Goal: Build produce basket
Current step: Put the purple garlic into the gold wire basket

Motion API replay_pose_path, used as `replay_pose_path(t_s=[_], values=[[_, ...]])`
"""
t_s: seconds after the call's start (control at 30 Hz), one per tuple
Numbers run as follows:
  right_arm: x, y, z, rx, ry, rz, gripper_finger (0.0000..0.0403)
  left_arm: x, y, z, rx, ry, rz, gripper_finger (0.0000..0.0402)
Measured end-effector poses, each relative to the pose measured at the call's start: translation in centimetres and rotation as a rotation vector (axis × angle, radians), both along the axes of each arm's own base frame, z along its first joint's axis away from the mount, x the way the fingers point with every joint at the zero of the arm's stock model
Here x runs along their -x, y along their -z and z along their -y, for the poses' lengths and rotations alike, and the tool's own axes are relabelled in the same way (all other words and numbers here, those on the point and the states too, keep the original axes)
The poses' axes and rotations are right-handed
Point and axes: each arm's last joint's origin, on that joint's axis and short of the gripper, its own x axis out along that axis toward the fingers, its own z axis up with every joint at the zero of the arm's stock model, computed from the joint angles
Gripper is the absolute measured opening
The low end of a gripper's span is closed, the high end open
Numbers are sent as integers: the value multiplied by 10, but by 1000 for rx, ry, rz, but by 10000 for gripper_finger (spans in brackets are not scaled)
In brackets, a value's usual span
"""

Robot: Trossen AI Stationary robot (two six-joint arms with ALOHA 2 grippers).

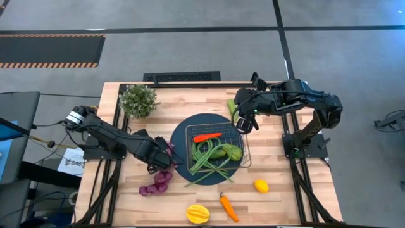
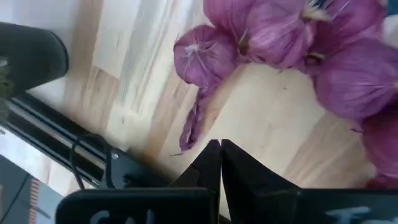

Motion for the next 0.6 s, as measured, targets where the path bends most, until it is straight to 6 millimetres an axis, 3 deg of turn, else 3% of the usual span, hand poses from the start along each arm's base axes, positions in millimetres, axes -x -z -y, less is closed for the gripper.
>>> replay_pose_path(t_s=[0.13,0.33,0.47,0.6], values=[[0,0,0,-4,4,4,161,3,24,1,88,47,-28,20],[0,0,-1,-14,17,11,155,20,70,-3,184,-5,-112,94],[-2,1,-1,-14,17,9,152,29,82,-11,173,-31,-165,151],[-3,2,-1,-33,38,18,152,25,90,-10,205,116,-106,195]])
